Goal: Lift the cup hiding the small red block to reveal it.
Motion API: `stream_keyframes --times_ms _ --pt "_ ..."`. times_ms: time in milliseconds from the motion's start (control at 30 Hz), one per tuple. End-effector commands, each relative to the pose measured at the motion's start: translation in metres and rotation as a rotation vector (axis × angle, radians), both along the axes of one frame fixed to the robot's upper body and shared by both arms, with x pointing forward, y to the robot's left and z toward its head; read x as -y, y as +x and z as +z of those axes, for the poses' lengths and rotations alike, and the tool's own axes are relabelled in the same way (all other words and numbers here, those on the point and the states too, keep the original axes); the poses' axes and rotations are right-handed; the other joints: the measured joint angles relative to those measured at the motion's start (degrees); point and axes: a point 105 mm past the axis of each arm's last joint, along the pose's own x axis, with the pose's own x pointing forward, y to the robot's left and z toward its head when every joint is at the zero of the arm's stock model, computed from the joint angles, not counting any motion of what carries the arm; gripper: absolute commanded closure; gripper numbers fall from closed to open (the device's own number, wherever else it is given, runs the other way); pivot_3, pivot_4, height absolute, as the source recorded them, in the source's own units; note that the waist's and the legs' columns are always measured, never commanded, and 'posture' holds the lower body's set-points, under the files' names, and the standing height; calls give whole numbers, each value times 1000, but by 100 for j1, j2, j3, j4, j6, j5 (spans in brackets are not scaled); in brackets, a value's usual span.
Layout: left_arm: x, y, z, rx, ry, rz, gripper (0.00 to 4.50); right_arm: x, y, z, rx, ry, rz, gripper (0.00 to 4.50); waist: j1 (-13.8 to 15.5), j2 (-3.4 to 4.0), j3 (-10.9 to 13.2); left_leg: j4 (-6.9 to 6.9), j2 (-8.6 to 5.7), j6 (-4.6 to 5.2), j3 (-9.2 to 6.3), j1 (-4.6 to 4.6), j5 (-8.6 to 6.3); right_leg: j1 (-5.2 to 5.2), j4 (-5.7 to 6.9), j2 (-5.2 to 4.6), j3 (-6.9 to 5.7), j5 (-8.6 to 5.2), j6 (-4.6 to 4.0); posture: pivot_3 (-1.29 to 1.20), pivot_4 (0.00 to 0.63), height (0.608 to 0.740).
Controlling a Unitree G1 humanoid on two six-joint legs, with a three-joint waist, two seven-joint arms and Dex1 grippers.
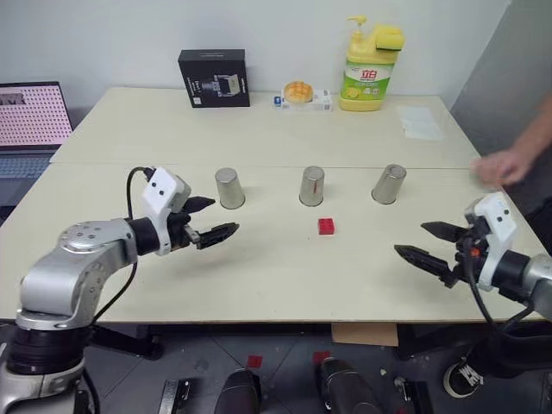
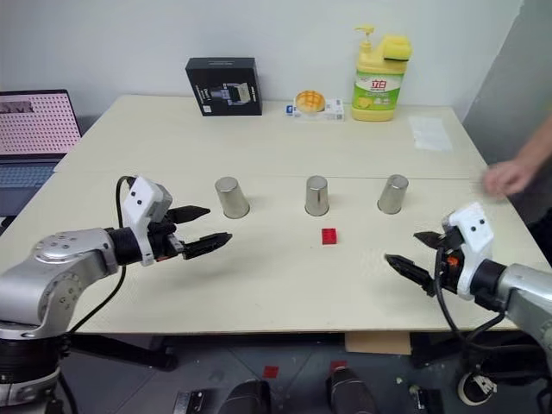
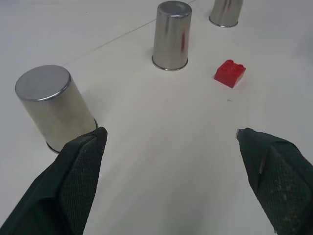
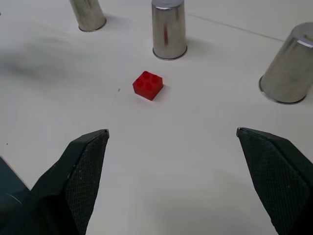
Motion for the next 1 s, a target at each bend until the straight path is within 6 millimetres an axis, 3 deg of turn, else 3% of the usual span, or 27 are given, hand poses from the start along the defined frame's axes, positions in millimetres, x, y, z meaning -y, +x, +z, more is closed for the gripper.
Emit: stream_keyframes --times_ms 33,1000 --pt "-3 0 12 43 4 -11 0 0 2 11 37 14 3 49 3 0 0 0 0 0 0 0 0 0 0 0 0 0 0 0 150 740" --pt "1 5 6 65 26 -11 0 -10 5 10 46 38 1 49 15 -1 1 0 0 0 1 -7 0 -1 -2 -1 0 0 1 0 150 740"
